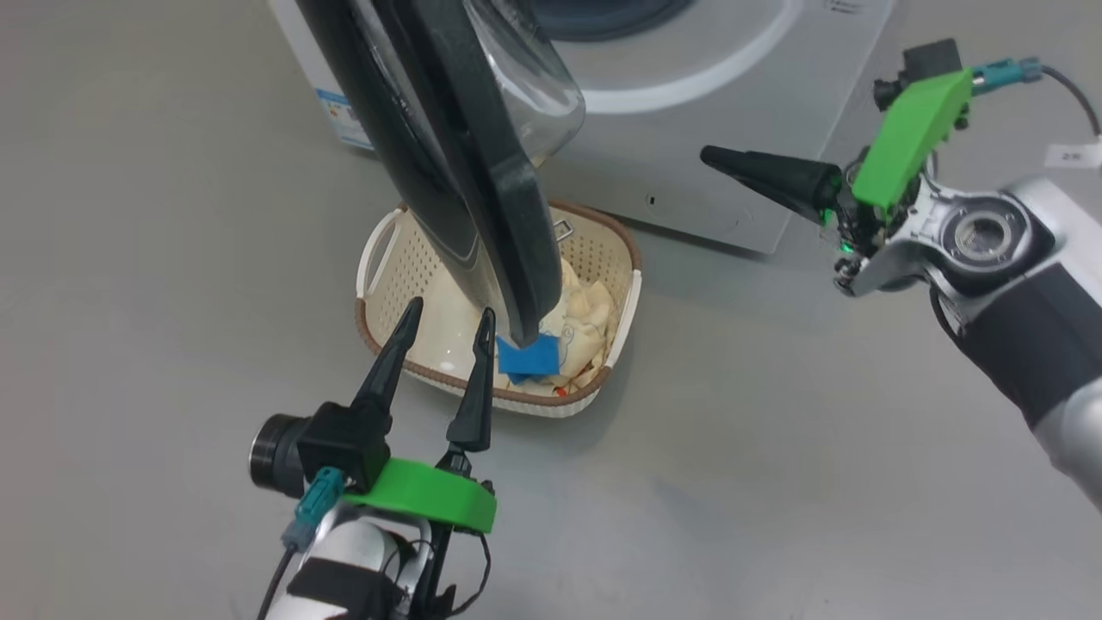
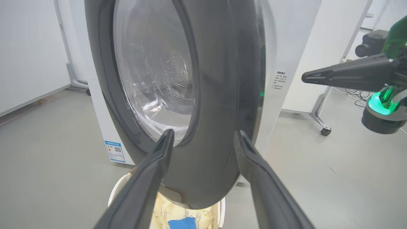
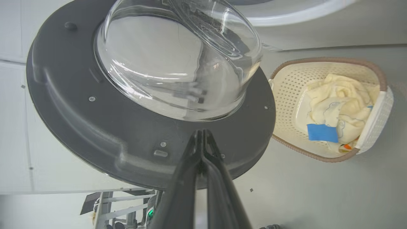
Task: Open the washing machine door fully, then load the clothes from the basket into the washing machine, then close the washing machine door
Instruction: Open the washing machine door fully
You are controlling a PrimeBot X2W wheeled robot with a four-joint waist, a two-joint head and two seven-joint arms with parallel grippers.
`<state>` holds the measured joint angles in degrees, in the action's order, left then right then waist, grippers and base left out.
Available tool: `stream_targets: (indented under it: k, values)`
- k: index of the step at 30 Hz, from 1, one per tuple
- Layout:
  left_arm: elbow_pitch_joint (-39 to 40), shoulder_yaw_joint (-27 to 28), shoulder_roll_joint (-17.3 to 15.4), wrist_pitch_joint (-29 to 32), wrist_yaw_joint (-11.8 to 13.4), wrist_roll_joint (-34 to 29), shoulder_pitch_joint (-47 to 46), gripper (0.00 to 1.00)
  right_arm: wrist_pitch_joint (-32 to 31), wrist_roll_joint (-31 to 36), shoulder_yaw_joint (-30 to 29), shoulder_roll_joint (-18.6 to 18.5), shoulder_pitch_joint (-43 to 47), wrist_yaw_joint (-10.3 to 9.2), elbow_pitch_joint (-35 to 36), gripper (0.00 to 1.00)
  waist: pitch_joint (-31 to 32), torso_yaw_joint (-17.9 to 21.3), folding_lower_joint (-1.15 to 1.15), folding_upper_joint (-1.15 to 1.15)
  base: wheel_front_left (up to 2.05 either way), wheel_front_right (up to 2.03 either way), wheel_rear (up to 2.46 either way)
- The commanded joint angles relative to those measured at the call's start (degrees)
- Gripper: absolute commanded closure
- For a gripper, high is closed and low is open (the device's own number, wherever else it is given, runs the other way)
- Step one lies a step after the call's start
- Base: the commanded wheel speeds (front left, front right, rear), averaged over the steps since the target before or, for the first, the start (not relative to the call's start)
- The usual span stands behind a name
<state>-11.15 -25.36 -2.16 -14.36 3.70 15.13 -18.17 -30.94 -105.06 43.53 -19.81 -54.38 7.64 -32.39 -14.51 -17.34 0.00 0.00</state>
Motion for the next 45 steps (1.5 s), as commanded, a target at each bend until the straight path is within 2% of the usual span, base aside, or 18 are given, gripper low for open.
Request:
stream_targets:
  k: [1, 7, 9, 14, 19, 22, 26, 32, 37, 38, 39, 40, 45]
  values:
    - [1.51, 2.91, -0.72, -0.63, -0.21, -0.78, -0.5, 0.0, 3.23, 3.44, 0.29, -2.49, 1.91, -0.15, 4.81, 1.0, 2.54, 2.2, 0.0, 0.0, 0.0, 0.0, 0.0]
    - [0.76, 4.86, -0.72, -0.63, -0.99, -2.22, 1.28, 0.0, 17.69, 15.7, 0.72, -10.4, 9.86, -0.15, 16.49, 1.0, 6.35, 5.13, 0.0, 0.0, 0.0, 0.0, 0.0]
    - [0.6, 5.59, -0.72, -0.63, -1.21, -2.64, 1.97, 0.0, 22.72, 21.85, 1.55, -13.12, 12.12, -0.15, 18.84, 1.0, 7.55, 6.06, 0.0, 0.0, 0.0, 0.0, 0.0]
    - [0.44, 6.96, -0.78, -0.63, -1.59, -3.49, 3.29, 0.0, 31.64, 32.87, 2.2, -17.29, 17.45, -0.15, 20.66, 1.0, 9.53, 7.57, 0.0, 0.0, 0.0, 0.0, 0.0]
    - [0.48, 8.27, -0.79, -0.63, -1.84, -4.23, 4.85, 0.0, 40.74, 44.24, -1.47, -19.22, 25.18, -0.15, 20.46, 1.0, 11.38, 9.09, 0.0, 0.0, 0.0, 0.0, 0.0]
    - [0.52, 8.98, -0.83, -0.63, -2.01, -4.55, 5.73, 0.0, 43.38, 50.61, -6.0, -18.71, 30.51, -0.15, 20.31, 1.0, 12.33, 9.87, 0.0, 0.0, 0.0, 0.0, 0.0]
    - [0.69, 9.97, -0.92, -0.63, -2.1, -4.84, 6.82, 0.0, 44.92, 58.15, -15.07, -15.64, 38.71, -0.15, 21.99, 1.0, 13.42, 10.81, 0.0, 0.0, 0.0, 0.0, 0.0]
    - [1.1, 11.63, -1.14, -0.63, -2.09, -5.04, 8.31, 0.0, 45.54, 70.6, -29.16, -7.18, 50.19, -0.15, 29.02, 1.0, 14.39, 12.23, 0.0, 0.0, 0.0, 0.0, 0.0]
    - [1.26, 12.72, -1.18, -0.63, -2.28, -5.17, 8.93, 0.0, 43.61, 78.88, -36.9, 0.1, 56.67, -0.15, 33.9, 1.0, 14.57, 12.94, 0.0, 0.0, 0.0, 0.0, 0.0]
    - [1.28, 12.9, -1.17, -0.63, -2.31, -5.22, 8.99, 0.0, 43.15, 79.92, -38.14, 1.51, 57.48, -0.15, 34.66, 0.95, 14.58, 13.06, 0.0, 0.0, 0.0, 0.0, 0.0]
    - [1.32, 13.07, -1.17, -0.63, -2.34, -5.26, 9.04, 0.0, 42.9, 81.31, -39.3, 2.64, 58.13, -0.15, 35.42, 0.45, 14.56, 13.17, 0.0, 0.0, 0.0, 0.0, 0.0]
    - [1.33, 13.21, -1.16, -0.63, -2.38, -5.3, 9.08, 0.0, 42.64, 82.43, -40.37, 3.8, 58.69, -0.15, 36.06, 0.0, 14.57, 13.26, 0.0, 0.0, 0.0, 0.0, 0.0]
    - [1.29, 13.57, -1.11, -0.63, -2.56, -5.51, 9.35, 0.0, 40.69, 85.38, -42.18, 6.93, 60.15, -0.15, 38.38, 0.0, 14.67, 13.71, 0.0, 0.0, 0.0, 0.0, 0.0]
